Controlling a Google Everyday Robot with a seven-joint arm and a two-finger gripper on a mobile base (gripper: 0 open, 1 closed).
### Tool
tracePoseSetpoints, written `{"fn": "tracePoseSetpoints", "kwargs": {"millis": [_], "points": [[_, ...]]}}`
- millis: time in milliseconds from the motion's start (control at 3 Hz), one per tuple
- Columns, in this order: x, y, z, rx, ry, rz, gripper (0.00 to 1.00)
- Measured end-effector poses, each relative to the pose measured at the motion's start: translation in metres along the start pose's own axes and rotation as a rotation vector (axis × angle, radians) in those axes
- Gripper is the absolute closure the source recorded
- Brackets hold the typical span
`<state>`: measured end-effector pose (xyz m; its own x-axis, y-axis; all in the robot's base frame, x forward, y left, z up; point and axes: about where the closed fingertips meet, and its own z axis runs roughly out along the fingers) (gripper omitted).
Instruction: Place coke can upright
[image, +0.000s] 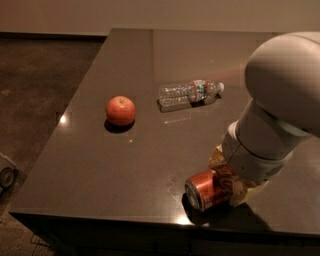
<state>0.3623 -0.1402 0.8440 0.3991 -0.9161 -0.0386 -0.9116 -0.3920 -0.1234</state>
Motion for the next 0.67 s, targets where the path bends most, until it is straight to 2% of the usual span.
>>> {"fn": "tracePoseSetpoints", "kwargs": {"millis": [333,667], "points": [[0.008,-0.010,-0.010,0.029,0.017,-0.008,0.87],[0.025,-0.032,-0.028,0.081,0.052,-0.036,1.00]]}}
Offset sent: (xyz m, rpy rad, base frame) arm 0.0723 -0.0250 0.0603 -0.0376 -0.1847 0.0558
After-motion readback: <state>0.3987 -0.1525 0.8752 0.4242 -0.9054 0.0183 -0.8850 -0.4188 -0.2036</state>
